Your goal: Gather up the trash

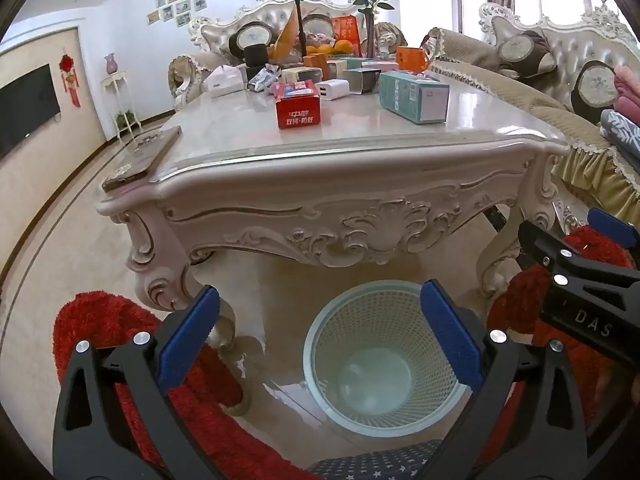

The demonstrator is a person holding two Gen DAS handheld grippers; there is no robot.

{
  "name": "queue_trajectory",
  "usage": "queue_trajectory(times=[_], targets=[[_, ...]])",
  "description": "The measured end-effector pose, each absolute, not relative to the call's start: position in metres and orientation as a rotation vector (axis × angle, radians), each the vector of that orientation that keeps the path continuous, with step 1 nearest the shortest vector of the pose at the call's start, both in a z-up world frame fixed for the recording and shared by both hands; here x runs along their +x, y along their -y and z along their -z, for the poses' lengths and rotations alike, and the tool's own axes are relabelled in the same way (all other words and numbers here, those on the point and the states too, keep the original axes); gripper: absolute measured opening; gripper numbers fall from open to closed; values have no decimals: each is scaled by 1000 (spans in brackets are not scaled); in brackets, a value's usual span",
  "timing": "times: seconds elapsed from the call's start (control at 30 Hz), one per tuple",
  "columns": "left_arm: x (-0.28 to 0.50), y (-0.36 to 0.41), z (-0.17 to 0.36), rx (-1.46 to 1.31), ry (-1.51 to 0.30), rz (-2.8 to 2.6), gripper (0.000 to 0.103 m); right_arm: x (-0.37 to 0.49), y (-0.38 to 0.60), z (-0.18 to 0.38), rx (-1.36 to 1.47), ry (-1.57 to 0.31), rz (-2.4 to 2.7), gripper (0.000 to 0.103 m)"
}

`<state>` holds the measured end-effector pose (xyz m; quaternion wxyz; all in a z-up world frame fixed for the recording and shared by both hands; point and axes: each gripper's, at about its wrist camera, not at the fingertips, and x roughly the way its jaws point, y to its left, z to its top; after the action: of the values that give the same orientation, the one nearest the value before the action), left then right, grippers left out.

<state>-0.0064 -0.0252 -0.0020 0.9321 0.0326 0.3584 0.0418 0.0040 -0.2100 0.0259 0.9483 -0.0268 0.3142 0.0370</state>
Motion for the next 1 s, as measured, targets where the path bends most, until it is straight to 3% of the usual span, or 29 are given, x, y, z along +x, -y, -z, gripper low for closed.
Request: queue_trajectory(times=[1.0], targets=[[-7,26,3,65,-747,-82,97,3,206,-24,-94,-626,-69,96]])
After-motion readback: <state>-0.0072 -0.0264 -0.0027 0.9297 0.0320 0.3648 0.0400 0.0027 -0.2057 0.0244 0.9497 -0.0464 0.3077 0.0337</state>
